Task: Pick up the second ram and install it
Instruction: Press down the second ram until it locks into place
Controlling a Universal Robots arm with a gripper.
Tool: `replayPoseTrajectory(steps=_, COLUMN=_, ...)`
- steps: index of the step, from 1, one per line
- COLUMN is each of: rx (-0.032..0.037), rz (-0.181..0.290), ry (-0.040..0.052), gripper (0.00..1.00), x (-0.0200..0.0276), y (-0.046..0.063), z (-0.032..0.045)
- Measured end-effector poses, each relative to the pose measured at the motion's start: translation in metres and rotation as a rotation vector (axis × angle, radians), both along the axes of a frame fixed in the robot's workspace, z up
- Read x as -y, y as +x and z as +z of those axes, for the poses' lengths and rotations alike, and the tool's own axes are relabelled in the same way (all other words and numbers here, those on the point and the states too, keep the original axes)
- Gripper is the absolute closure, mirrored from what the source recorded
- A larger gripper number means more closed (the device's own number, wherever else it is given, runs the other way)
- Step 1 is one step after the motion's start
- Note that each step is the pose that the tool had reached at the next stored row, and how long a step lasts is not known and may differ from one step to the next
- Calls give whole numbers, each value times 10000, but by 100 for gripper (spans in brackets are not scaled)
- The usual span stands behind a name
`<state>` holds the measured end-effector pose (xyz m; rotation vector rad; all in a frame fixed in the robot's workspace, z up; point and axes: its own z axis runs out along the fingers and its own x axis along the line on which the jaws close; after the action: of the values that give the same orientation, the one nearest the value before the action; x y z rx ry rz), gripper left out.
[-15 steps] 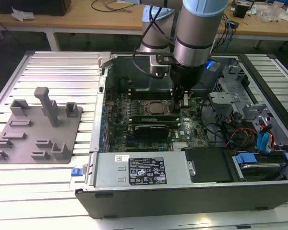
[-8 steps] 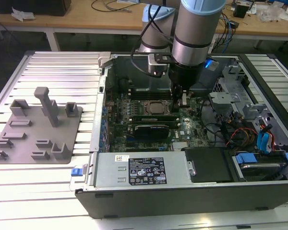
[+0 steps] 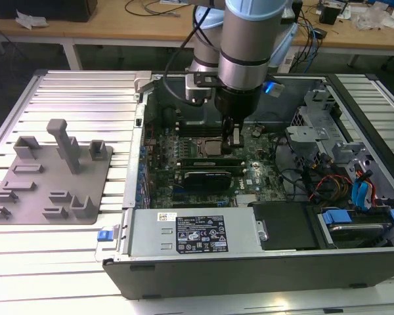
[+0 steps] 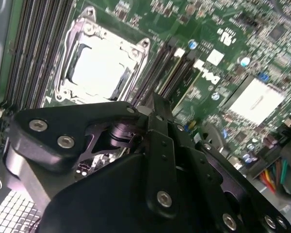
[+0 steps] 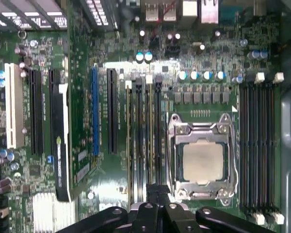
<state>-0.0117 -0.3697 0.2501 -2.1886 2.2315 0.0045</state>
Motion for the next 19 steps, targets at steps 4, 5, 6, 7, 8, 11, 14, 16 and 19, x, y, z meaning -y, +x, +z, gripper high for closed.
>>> replayPoseTrajectory(steps=4, rx=6, rz=-2, ry=1, gripper=92, x=-1, y=-176, z=-11)
replayPoseTrajectory(steps=5, rx=6, rz=-2, ry=2, gripper=92, x=-1, y=-214, z=-14)
replayPoseTrajectory(steps=6, rx=6, rz=0, ry=2, gripper=92, x=-1, y=-238, z=-16)
replayPoseTrajectory(steps=7, rx=6, rz=-1, ry=1, gripper=92, x=-1, y=-257, z=-18)
replayPoseTrajectory(steps=8, rx=6, rz=-2, ry=1, gripper=92, x=-1, y=-289, z=-21)
replayPoseTrajectory(steps=11, rx=5, rz=-2, ry=1, gripper=92, x=-1, y=-380, z=-33)
replayPoseTrajectory(steps=14, rx=4, rz=-1, ry=-1, gripper=92, x=-1, y=-389, z=-36)
replayPoseTrajectory(steps=16, rx=8, rz=-2, ry=2, gripper=92, x=-1, y=-399, z=-39)
replayPoseTrajectory(steps=19, rx=24, rz=-2, ry=2, gripper=92, x=-1, y=-435, z=-66)
